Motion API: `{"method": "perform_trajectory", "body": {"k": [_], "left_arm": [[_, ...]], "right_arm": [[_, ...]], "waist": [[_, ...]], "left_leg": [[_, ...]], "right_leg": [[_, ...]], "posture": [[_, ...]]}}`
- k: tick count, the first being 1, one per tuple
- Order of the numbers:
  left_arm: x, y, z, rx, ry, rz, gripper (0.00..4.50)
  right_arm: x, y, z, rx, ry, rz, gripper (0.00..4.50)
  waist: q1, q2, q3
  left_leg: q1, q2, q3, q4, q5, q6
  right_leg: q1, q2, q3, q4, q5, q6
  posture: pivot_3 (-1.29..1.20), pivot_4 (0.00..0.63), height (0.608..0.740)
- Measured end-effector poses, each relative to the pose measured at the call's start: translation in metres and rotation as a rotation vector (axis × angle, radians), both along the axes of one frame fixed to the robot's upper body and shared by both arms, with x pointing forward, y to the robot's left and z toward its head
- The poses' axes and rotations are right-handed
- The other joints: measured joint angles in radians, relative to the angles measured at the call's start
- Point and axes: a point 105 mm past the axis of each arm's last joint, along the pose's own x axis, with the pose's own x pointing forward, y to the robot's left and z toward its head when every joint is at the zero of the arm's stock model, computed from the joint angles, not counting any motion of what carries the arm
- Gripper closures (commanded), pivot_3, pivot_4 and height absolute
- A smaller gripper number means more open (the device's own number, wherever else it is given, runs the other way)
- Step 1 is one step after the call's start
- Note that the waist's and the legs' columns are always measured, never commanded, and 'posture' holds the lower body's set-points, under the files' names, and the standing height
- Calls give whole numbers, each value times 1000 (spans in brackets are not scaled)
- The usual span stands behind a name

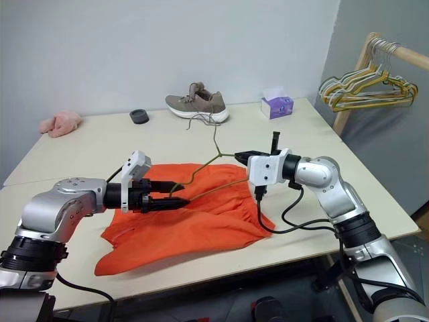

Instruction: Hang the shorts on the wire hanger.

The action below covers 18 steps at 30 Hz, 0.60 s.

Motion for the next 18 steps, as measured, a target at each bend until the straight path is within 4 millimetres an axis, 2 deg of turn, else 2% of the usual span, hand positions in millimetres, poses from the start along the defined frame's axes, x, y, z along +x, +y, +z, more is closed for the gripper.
{"method": "perform_trajectory", "body": {"k": [7, 8, 13, 18], "left_arm": [[2, -4, -3, -22, -6, -2, 4370], [2, -4, -4, -24, -5, 0, 4482], [1, -3, -8, -21, 9, 4, 4482], [0, -2, -8, -20, 13, 2, 4482]], "right_arm": [[-6, 6, 5, 3, -16, 30, 4500], [-7, 6, 6, 4, -14, 34, 4500], [-11, 4, -5, 17, 95, 23, 4500], [-13, 4, -5, 5, 125, 23, 4500]], "waist": [[-1, 0, 0], [-1, 0, 0], [0, 0, 0], [0, 0, 0]], "left_leg": [[0, 0, 0, 0, 0, 0], [0, 0, 0, 0, 0, 0], [0, 0, 0, 0, 0, 0], [1, 0, -1, 0, 0, 0]], "right_leg": [[0, 0, 0, 0, 0, 0], [0, 0, 0, 0, 0, 0], [0, 0, 0, 0, 0, 0], [1, 0, 0, 0, 0, 0]], "posture": [[-220, 0, 740], [-220, 0, 740], [-220, 0, 740], [-221, 0, 740]]}}
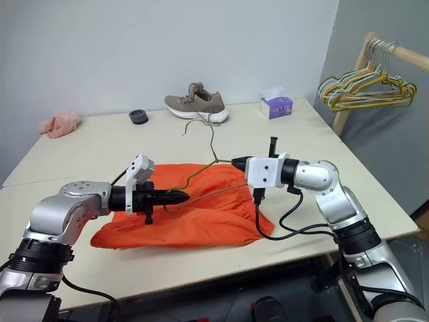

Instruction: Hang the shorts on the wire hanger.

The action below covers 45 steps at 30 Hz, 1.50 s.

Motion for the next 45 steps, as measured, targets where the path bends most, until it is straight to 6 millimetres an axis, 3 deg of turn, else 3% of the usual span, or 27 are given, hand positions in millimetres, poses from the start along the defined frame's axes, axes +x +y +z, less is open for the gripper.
{"method": "perform_trajectory", "body": {"k": [5, 11, 14, 18, 26, 36, 39, 45], "left_arm": [[-1, 1, 2, 28, -32, -17, 4500], [-4, 3, -4, 117, -103, -41, 4500], [-7, 1, -3, 149, -142, -70, 4500], [-15, -3, 4, 165, -165, -113, 4500], [-22, -6, 22, 60, -135, -108, 4500], [-30, -10, 25, 45, -113, -133, 4500], [-30, -10, 25, 48, -111, -135, 4500], [-34, -12, 25, 47, -110, -151, 4500]], "right_arm": [[-9, -1, -2, 0, 95, 16, 3111], [-6, -41, 20, 68, 292, -149, 998], [-16, -47, 21, 103, 391, -162, 34], [-27, -57, 1, 52, 572, -196, 34], [-12, -62, -57, -92, 701, -260, 34], [-2, -41, -76, -189, 756, -161, 34], [-1, -42, -80, -215, 774, -154, 555], [-6, -41, -85, -267, 804, -121, 2674]], "waist": [[0, 0, 0], [3, 0, 0], [1, 0, 0], [-4, 0, 0], [-5, 1, 1], [-3, 1, 1], [-1, 1, 1], [-2, 1, 1]], "left_leg": [[0, 0, 0, 0, 0, 0], [0, 0, 0, 0, 0, 0], [0, 0, 0, 0, 0, 0], [0, 0, 2, 0, 0, 0], [0, 0, 1, 0, 0, 0], [0, 0, 1, 0, 0, 0], [0, 0, 1, 0, 0, 0], [0, 0, 1, 0, 0, 0]], "right_leg": [[0, 0, 0, 0, 0, 0], [0, -1, 0, 0, 0, 0], [0, 0, 0, 0, 0, 0], [0, -1, 1, -1, 0, 0], [0, 1, 0, 0, -1, 0], [0, 0, 0, -1, -1, 0], [0, 0, 0, -1, -1, 0], [0, 0, 0, -1, -1, 0]], "posture": [[-225, 0, 740], [-251, 0, 740], [-260, 0, 740], [-256, 0, 740], [-235, 0, 740], [-223, 0, 740], [-219, 0, 740], [-223, 0, 740]]}}
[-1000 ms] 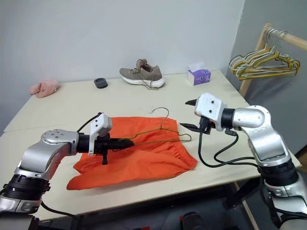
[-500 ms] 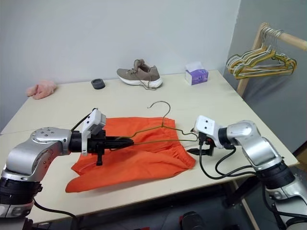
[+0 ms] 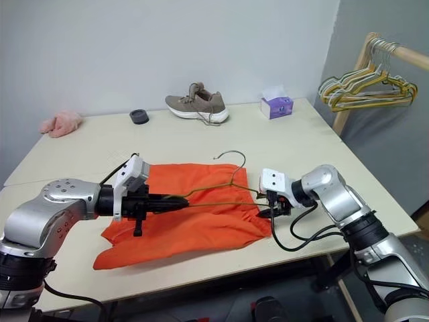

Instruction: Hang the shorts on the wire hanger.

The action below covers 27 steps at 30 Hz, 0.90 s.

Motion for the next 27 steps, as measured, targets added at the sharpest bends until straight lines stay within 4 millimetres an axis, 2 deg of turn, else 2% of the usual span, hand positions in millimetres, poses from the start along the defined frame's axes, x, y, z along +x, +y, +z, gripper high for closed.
{"method": "perform_trajectory", "body": {"k": [5, 17, 20, 27], "left_arm": [[-3, -1, 0, -14, 14, -16, 4500], [0, 0, -2, -11, 0, 6, 4500], [7, -1, -4, -43, -8, 51, 3807], [17, 3, 0, -111, -21, 139, 1644]], "right_arm": [[1, 5, -2, -10, -17, 5, 4459], [3, 6, -4, -33, -49, 7, 4459], [5, 2, -2, -36, -56, -4, 4500], [11, -16, 6, -50, -80, -58, 4500]], "waist": [[-2, 0, 0], [-2, 0, 0], [-1, 0, 0], [-2, 0, 0]], "left_leg": [[0, 0, 0, 0, 0, 0], [0, 0, 0, 0, 0, 0], [0, 0, 0, 0, 0, 0], [0, 0, 0, 0, 0, 0]], "right_leg": [[0, 0, 0, 0, 0, 0], [0, 0, 0, 0, 0, 0], [0, 0, 0, 0, 0, 0], [0, -1, 0, 0, 0, 0]], "posture": [[-225, 0, 740], [-231, 0, 740], [-233, 0, 740], [-241, 0, 740]]}}
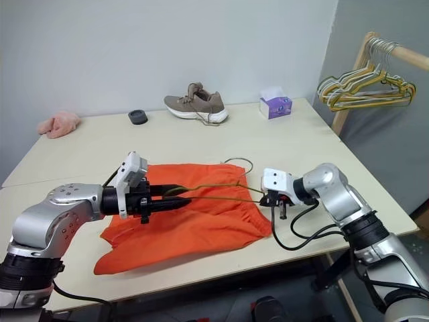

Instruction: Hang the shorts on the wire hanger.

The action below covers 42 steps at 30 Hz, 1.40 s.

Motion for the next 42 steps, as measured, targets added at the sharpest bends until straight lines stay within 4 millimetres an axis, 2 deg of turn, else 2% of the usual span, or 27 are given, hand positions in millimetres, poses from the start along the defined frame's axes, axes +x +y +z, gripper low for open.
{"method": "perform_trajectory", "body": {"k": [7, 9, 11, 15, 17, 22, 25, 28, 37, 42], "left_arm": [[2, 19, 25, -208, 31, 126, 1644], [2, 30, 34, -294, 52, 169, 1644], [-1, 40, 35, -314, 53, 211, 1644], [-14, 59, -5, -181, 130, 290, 1644], [-17, 59, -21, -100, 122, 284, 1644], [-21, 53, -52, 128, -46, 229, 1644], [-28, 42, -63, 217, -133, 138, 1644], [-34, 31, -65, 257, -197, 59, 1644], [-37, 30, -67, 262, -248, 39, 1644], [-40, 29, -71, 246, -248, 34, 1644]], "right_arm": [[-3, -39, -8, -37, 33, -117, 4500], [-4, -51, -8, -22, 53, -170, 4500], [-6, -62, -8, -8, 72, -221, 4500], [-14, -98, -13, -1, 130, -374, 4500], [-17, -104, -15, 16, 154, -418, 4500], [-29, -121, -30, 50, 258, -564, 4500], [-35, -125, -37, 60, 334, -632, 4500], [-39, -127, -38, 58, 385, -673, 4500], [-42, -111, -42, 13, 491, -637, 4500], [-36, -115, -44, 16, 569, -696, 4500]], "waist": [[-2, 0, 0], [-3, 0, 0], [-3, 0, 0], [-1, 0, -1], [-1, 0, -1], [0, 0, -1], [-1, 1, -1], [1, 1, -1], [2, 0, -2], [9, 0, -2]], "left_leg": [[0, 0, 0, 0, 0, 0], [0, 0, 0, 0, 0, 0], [1, 0, 0, 0, 0, 0], [0, 0, 1, 0, 0, 0], [0, 0, 1, 0, 0, 0], [1, 0, 1, 0, 0, 0], [1, 0, 2, 0, 0, 0], [1, 0, 2, 0, 0, 0], [1, 1, 1, 0, 0, 0], [1, 0, 1, 0, 0, 0]], "right_leg": [[0, 0, 0, 0, 0, 0], [0, 0, 0, 0, 0, 0], [0, 0, 0, 0, 0, 0], [0, 0, 1, 0, 0, 0], [0, 0, 0, 0, 0, 0], [1, 0, 0, 0, 0, 0], [1, 0, 1, 0, 0, 0], [1, 0, 1, 0, 0, 0], [1, 0, 0, 0, 0, 0], [1, 0, 0, 0, 0, 0]], "posture": [[-246, 0, 740], [-249, 0, 740], [-252, 0, 740], [-257, 0, 740], [-260, 0, 740], [-256, 0, 740], [-246, 0, 740], [-234, 0, 740], [-198, 0, 740], [-180, 0, 740]]}}
